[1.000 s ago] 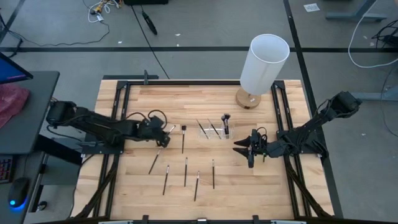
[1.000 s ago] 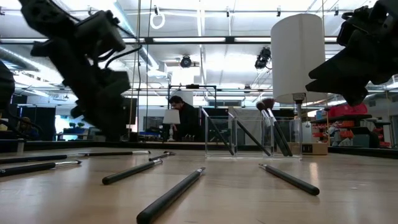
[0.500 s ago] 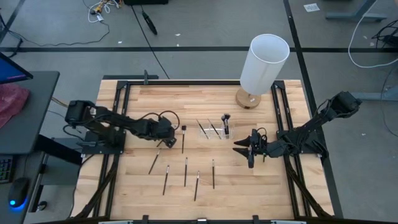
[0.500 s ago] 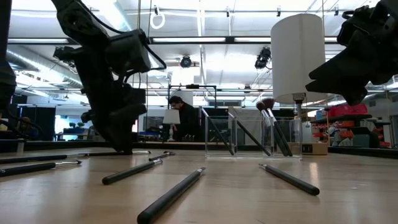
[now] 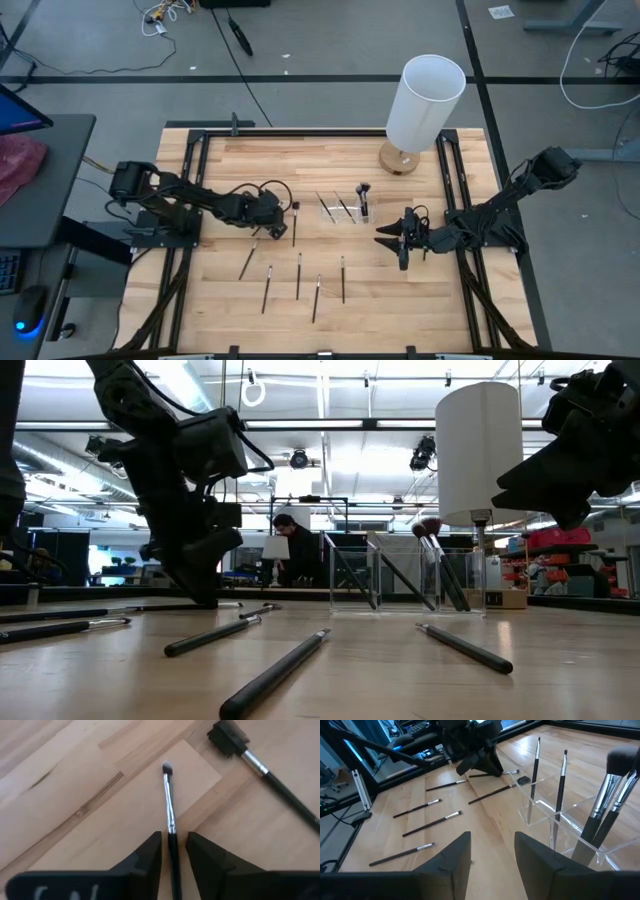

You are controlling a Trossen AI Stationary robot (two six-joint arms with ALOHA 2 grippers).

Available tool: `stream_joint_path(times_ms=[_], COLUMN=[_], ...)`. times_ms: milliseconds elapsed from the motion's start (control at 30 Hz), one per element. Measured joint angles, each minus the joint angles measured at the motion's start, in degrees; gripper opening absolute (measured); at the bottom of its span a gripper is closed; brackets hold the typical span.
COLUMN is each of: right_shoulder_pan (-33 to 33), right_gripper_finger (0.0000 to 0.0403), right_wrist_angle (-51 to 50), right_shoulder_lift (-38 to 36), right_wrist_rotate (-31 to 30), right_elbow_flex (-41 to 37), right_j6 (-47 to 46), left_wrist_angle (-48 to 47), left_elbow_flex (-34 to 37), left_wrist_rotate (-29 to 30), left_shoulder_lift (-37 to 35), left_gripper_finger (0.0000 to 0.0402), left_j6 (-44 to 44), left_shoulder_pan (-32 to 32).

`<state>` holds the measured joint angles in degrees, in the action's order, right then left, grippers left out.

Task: Pick & Place Makeup Supplies
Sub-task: Put the black makeup brush into the transparent organizer

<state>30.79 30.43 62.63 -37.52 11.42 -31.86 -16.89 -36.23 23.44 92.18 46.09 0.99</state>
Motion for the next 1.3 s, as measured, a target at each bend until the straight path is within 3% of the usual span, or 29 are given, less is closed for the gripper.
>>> stream_joint_path(times_ms=[367,1300], right_shoulder_pan=[0.00,0.00], right_gripper_finger=[0.0155,0.0155], right_wrist_angle=[0.01,-0.09], right_shoulder_lift=[0.00,0.00], right_wrist_rotate=[0.02,0.04], right_elbow_flex=[0.00,0.00], right_j6=[-0.04,-0.20], left_wrist_angle=[1.68,1.96], left_elbow_flex=[1.58,1.95], left_wrist_rotate=[-2.09,-4.80], left_shoulder_lift=[-0.18,-4.72], left_gripper_finger=[0.0012,0.0007], left_j6=[-0.32,-4.54], left_shoulder_pan=[-1.22,-1.13])
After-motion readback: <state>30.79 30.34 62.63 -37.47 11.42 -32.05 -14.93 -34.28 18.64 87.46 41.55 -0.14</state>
